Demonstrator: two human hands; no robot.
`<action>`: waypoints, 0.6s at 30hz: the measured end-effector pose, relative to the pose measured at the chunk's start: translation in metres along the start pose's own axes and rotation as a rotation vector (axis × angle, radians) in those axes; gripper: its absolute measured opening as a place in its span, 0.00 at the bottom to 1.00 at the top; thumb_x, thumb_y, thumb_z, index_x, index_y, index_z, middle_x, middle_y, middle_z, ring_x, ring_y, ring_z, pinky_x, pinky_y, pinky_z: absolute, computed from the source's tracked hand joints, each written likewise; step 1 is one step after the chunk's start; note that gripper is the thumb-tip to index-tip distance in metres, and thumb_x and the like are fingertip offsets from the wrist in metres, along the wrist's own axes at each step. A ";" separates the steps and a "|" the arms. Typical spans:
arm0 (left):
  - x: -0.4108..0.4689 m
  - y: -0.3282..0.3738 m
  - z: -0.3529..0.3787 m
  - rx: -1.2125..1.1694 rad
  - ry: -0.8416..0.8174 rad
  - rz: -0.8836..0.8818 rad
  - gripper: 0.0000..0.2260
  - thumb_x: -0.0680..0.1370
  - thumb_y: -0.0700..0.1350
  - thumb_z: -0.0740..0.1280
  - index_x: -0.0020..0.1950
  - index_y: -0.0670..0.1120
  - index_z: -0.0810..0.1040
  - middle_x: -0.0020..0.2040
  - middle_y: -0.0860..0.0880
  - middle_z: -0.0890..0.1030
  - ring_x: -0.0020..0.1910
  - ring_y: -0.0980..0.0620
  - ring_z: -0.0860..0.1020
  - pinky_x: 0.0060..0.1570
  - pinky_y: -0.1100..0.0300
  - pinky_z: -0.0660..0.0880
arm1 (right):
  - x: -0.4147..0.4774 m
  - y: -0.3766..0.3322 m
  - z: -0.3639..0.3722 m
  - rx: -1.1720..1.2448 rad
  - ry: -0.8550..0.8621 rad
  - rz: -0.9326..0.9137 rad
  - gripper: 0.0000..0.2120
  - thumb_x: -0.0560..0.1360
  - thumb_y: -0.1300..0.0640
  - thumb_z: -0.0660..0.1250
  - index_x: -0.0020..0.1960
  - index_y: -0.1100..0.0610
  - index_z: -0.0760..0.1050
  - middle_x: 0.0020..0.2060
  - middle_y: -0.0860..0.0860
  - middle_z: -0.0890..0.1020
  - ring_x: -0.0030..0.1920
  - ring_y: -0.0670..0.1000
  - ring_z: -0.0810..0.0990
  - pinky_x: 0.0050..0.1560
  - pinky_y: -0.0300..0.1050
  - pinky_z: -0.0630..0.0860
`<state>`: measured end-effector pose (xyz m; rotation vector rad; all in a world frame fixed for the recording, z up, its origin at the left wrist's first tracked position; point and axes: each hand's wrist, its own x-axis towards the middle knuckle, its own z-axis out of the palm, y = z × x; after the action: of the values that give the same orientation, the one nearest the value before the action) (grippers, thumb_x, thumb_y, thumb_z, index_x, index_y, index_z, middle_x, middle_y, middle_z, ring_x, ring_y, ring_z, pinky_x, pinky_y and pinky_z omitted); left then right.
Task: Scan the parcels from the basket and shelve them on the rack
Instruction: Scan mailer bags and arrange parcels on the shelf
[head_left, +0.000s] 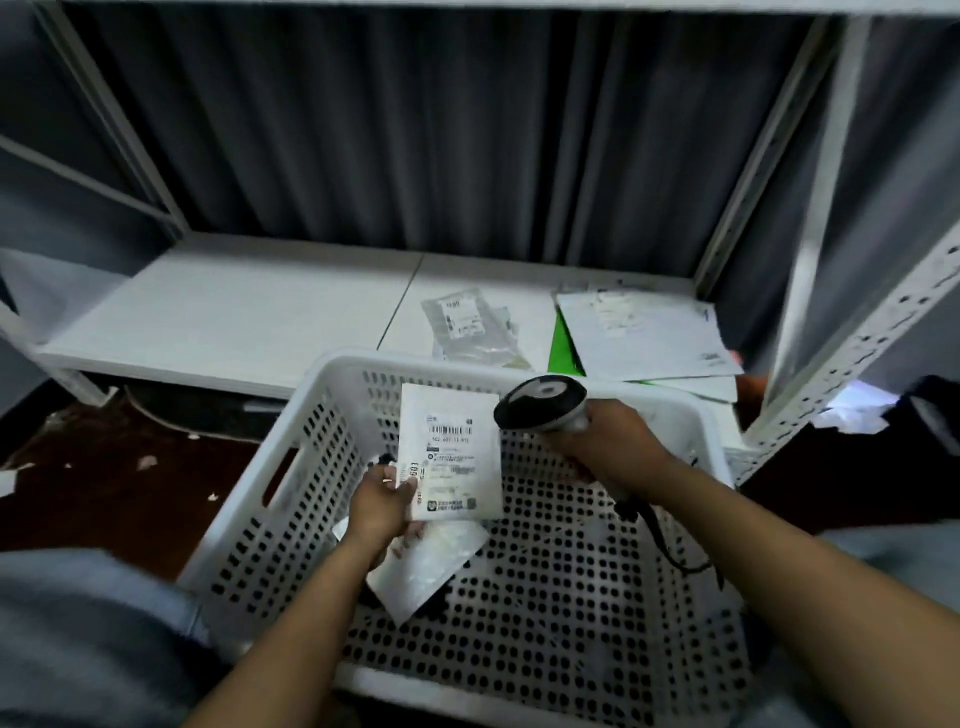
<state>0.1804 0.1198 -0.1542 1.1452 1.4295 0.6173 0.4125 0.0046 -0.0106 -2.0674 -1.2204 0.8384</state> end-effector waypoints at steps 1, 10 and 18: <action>-0.015 0.014 0.004 -0.044 0.018 0.032 0.04 0.78 0.39 0.67 0.48 0.43 0.72 0.46 0.42 0.82 0.42 0.41 0.83 0.39 0.38 0.80 | -0.007 -0.004 -0.008 0.032 0.026 0.002 0.10 0.71 0.54 0.73 0.35 0.57 0.78 0.25 0.53 0.80 0.25 0.49 0.77 0.31 0.41 0.73; -0.057 0.064 0.023 -0.210 0.042 0.194 0.03 0.80 0.35 0.61 0.53 0.41 0.73 0.51 0.45 0.80 0.47 0.47 0.80 0.46 0.48 0.80 | -0.045 -0.001 -0.052 0.466 0.082 0.049 0.08 0.76 0.61 0.68 0.39 0.64 0.76 0.28 0.58 0.77 0.26 0.53 0.74 0.30 0.44 0.73; -0.047 0.089 0.046 -0.106 0.092 0.267 0.04 0.80 0.35 0.62 0.52 0.43 0.73 0.49 0.42 0.81 0.42 0.45 0.80 0.31 0.57 0.78 | -0.029 -0.003 -0.069 0.527 0.112 -0.004 0.09 0.76 0.60 0.69 0.37 0.61 0.76 0.27 0.56 0.77 0.25 0.52 0.74 0.28 0.43 0.73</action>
<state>0.2446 0.1020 -0.0656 1.2466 1.3134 0.9326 0.4525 -0.0317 0.0418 -1.6556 -0.8305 0.9126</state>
